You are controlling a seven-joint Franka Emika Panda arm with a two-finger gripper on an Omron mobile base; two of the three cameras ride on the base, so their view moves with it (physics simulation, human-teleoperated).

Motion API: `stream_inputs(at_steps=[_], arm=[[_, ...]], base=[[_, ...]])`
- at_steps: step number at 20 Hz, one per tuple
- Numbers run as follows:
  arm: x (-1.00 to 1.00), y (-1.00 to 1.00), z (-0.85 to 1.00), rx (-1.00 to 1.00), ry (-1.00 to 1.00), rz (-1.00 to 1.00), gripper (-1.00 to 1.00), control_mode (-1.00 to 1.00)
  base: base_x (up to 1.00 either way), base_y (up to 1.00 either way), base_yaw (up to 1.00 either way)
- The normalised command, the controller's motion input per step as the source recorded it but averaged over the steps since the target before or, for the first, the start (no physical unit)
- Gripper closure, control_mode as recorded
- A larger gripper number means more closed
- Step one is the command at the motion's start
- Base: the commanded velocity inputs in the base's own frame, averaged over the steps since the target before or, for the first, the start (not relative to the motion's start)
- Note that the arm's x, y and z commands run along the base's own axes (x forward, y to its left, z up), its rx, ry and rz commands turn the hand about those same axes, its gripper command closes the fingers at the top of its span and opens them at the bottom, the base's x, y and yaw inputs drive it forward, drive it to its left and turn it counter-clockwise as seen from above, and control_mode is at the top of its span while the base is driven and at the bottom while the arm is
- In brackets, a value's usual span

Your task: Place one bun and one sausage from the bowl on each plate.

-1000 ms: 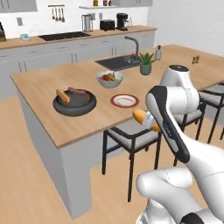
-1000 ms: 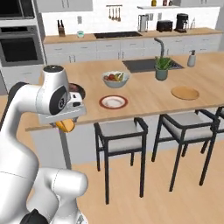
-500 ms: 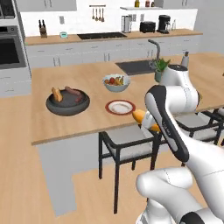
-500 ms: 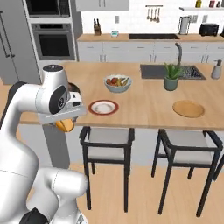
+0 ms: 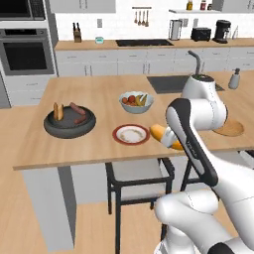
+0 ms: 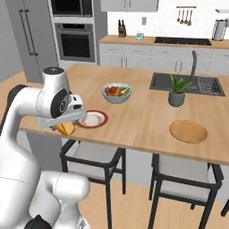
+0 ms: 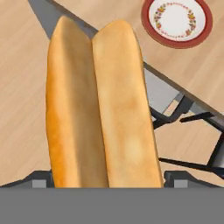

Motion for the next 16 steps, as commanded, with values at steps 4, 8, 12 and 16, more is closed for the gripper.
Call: stream_inputs(at_steps=[4, 8, 12, 16], arm=[[0.0, 0.0, 0.0, 0.0, 0.0, 0.0, 1.0, 1.0], [0.97, 0.0, -0.06, 0.04, 0.02, 0.0, 1.0, -1.0], [1.0, 0.0, -0.55, 0.04, 0.06, 0.0, 1.0, -1.0], [1.0, 0.01, -0.96, 0.0, 0.02, 0.0, 1.0, -1.0]], base=[[0.95, 0.01, 0.05], [0.0, 0.0, 0.0], [0.0, 0.0, 0.0], [0.0, 0.0, 0.0]])
